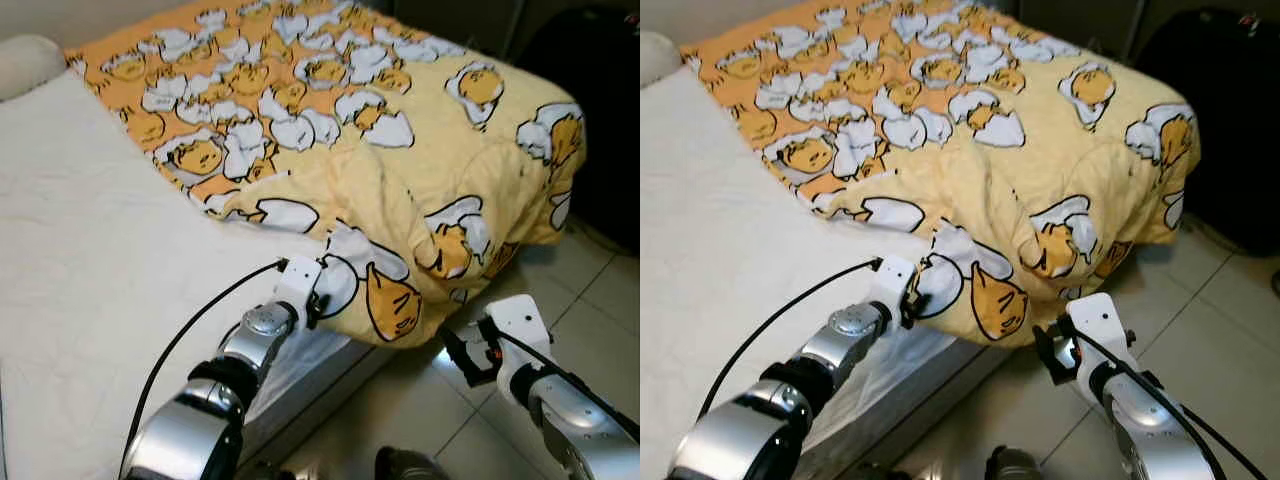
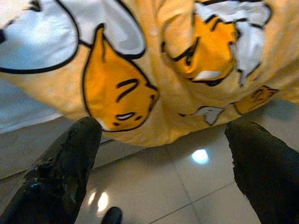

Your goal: Clean up the room

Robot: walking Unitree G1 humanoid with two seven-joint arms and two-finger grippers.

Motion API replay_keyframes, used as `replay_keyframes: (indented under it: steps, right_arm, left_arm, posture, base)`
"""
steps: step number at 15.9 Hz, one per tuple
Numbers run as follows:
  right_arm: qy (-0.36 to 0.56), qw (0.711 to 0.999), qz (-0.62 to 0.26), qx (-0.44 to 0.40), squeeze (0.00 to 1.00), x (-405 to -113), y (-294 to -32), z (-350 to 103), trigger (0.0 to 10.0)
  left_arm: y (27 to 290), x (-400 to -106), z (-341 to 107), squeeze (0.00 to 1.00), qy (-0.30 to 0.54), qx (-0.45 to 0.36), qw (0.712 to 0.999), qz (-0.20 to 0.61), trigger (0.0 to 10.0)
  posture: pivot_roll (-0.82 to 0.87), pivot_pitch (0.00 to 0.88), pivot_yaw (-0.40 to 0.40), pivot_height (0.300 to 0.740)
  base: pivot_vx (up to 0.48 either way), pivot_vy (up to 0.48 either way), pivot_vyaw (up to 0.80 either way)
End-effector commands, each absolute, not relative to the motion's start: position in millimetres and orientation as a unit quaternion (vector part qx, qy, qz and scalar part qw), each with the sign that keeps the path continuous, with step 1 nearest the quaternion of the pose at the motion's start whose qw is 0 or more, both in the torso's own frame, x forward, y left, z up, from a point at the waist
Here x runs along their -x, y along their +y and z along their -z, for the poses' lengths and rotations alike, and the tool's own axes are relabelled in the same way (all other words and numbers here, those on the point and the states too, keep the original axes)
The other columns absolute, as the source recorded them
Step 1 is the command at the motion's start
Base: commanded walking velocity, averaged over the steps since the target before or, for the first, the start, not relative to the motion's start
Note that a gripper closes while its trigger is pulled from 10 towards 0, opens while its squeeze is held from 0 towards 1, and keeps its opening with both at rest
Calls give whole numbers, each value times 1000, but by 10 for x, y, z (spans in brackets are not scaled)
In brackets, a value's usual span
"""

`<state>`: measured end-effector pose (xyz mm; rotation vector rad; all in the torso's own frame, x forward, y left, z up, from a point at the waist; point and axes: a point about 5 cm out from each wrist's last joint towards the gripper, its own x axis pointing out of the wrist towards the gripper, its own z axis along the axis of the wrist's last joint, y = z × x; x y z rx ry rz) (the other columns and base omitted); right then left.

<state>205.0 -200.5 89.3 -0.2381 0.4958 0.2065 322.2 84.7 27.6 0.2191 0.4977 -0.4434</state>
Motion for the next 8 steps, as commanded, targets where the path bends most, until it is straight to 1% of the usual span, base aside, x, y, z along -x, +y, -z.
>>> replay_keyframes:
  steps: [1,2,3,4,6,8]
  right_arm:
    - [240,957,-128,104,0,-2011,-1930,-926,10000]
    - [237,954,-160,89,0,-1959,-1879,-963,10000]
    - [239,953,-167,88,0,-1941,-1877,-968,10000]
    - [241,952,-168,85,0,-1924,-1896,-974,10000]
    - [240,955,-157,75,0,-1937,-1936,-993,10000]
    - [242,952,-174,73,0,-1959,-1939,-1007,10000]
  left_arm:
    - [904,-3238,-272,0,241,-129,940,203,0]
    - [891,-3232,-260,0,247,-120,940,204,0]
    - [874,-3224,-253,0,250,-108,939,208,0]
    - [843,-3215,-251,0,253,-82,940,212,0]
    - [807,-3213,-256,0,254,-57,942,214,0]
    - [781,-3188,-224,0,264,-61,938,216,0]
  posture:
    - [-234,184,119,740]
    - [-235,187,127,740]
    - [-235,189,128,740]
    - [-237,192,132,740]
    - [-235,195,133,740]
    - [-234,216,130,740]
  base:
    - [0,0,0]
    - [0,0,0]
    - [0,0,0]
    - [0,0,0]
    - [0,0,0]
    - [0,0,0]
